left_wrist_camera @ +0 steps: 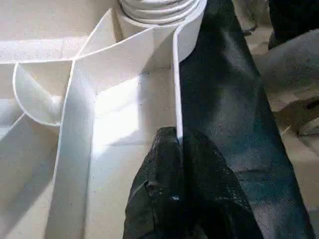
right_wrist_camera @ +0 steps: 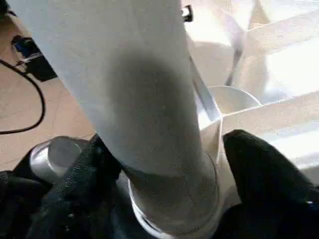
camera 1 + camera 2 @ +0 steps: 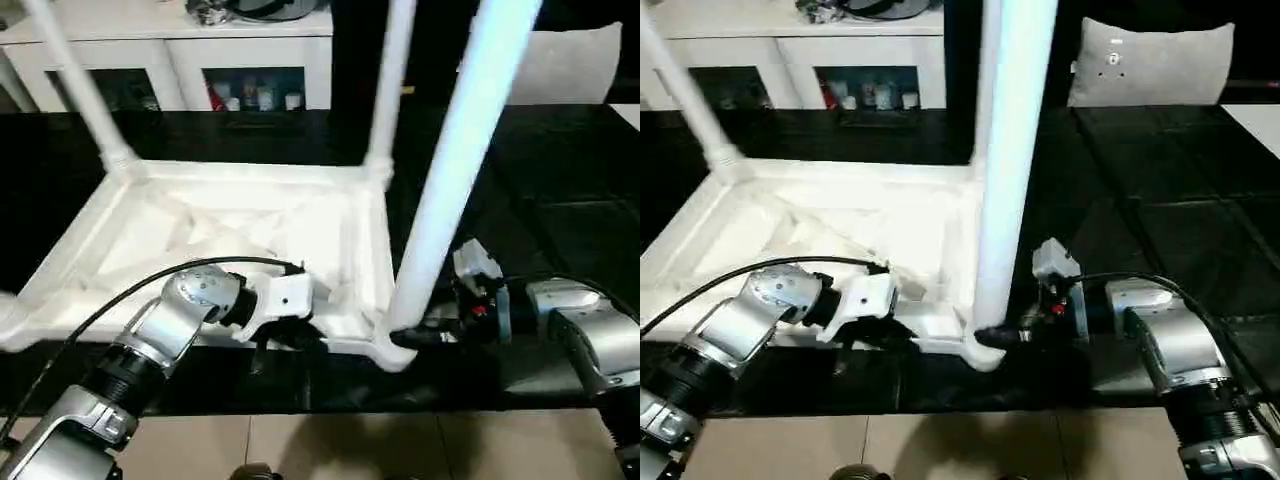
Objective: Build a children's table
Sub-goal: Rotate leg to tighten
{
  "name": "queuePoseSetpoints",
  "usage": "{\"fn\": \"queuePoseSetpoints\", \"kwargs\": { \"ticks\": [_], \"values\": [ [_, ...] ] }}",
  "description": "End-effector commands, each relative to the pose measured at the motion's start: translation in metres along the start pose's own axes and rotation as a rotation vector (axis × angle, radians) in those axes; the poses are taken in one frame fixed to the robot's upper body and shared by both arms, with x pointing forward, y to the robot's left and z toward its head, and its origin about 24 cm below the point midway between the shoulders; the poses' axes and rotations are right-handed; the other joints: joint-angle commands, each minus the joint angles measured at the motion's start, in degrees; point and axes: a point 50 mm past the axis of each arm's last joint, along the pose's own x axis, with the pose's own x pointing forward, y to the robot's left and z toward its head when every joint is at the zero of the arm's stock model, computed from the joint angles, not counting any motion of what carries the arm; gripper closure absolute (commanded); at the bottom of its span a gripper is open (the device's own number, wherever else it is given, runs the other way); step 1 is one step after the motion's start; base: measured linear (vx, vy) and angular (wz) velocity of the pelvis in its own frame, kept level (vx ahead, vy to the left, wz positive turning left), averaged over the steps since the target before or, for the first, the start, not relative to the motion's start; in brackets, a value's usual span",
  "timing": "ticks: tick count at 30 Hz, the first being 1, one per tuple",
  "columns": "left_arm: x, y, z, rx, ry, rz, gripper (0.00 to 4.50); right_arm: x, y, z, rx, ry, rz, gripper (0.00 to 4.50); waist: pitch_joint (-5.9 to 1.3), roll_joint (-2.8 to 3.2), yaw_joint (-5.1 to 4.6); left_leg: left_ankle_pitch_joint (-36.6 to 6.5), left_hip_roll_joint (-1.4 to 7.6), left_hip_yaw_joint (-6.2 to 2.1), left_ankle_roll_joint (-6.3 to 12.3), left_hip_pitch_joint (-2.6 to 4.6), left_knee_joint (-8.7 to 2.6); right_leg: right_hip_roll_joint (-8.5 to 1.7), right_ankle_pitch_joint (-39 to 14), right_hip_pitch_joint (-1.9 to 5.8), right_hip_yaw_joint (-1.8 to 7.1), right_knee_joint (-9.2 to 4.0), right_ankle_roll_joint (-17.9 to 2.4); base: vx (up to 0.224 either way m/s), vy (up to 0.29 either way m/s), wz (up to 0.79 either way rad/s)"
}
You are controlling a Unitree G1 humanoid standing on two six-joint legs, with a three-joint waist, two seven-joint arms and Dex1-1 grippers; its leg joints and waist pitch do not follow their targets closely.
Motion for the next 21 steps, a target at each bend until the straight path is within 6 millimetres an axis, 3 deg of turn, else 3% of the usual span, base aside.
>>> {"fn": "queuePoseSetpoints", "kwargs": {
  "ticks": [1,2,7,14,16,18,19,21],
  "values": [
    [-0.001,0.002,0.007,0.052,0.012,-0.034,4.50,-0.001,0.001,0.005,-0.020,-0.005,0.016,1.34,-4.21,-0.80,-0.17,-5.9,2.17,-0.16,4.50,-0.07,-3.58,-3.36,-14.7,3.66,2.89,-3.61,-10.4,0.000,0.000,0.00],
    [0.000,0.001,0.006,0.052,0.013,-0.036,4.50,-0.001,0.002,0.005,-0.016,-0.009,0.021,1.58,-4.26,-0.88,-0.20,-5.7,2.12,-0.17,4.43,-0.17,-3.53,-3.30,-14.0,3.72,2.88,-3.51,-10.5,0.000,0.000,0.00],
    [0.002,-0.001,0.006,0.052,0.008,-0.047,4.50,0.001,0.003,0.004,-0.014,-0.020,0.034,1.99,-4.26,-0.84,-0.16,-5.7,2.05,-0.15,4.45,-0.20,-3.49,-3.29,-14.2,3.75,2.84,-3.58,-10.4,0.000,0.000,0.00],
    [0.008,0.002,0.009,-0.056,-0.046,0.029,4.50,0.014,0.009,0.008,0.060,-0.130,0.012,2.36,-4.22,-0.71,-0.15,-4.8,2.05,-0.18,4.40,-0.37,-3.47,-3.24,-13.8,3.78,2.87,-3.43,-10.3,0.000,0.000,0.00],
    [0.012,0.010,0.012,-0.139,-0.073,0.140,4.50,0.025,0.003,0.008,0.063,-0.136,-0.133,2.38,-3.90,-0.75,-0.54,-6.2,1.85,-0.14,3.41,-0.23,-3.66,-3.20,-16.9,3.64,2.77,-3.93,-9.4,0.000,0.000,0.00],
    [0.015,0.014,0.015,-0.181,-0.093,0.192,4.50,0.031,-0.002,0.008,0.076,-0.142,-0.219,2.41,-3.60,-0.83,-1.00,-8.3,1.35,-0.27,1.77,-0.10,-3.94,-3.29,-24.3,3.76,2.44,-4.96,-6.5,0.000,0.000,0.00],
    [0.016,0.014,0.015,-0.185,-0.095,0.196,4.50,0.031,-0.003,0.008,0.077,-0.143,-0.226,2.42,-3.60,-0.83,-1.00,-8.3,1.35,-0.27,1.77,-0.10,-3.94,-3.29,-24.3,3.76,2.44,-4.96,-6.5,0.000,0.000,0.00],
    [0.023,0.022,0.020,-0.251,-0.113,0.290,4.50,0.040,-0.013,0.007,0.125,-0.147,-0.393,2.44,-3.34,-0.90,-2.27,-9.3,1.15,-0.36,1.47,-0.16,-4.10,-3.11,-27.5,3.65,2.29,-5.57,-4.4,0.000,0.000,0.00]
  ]
}}
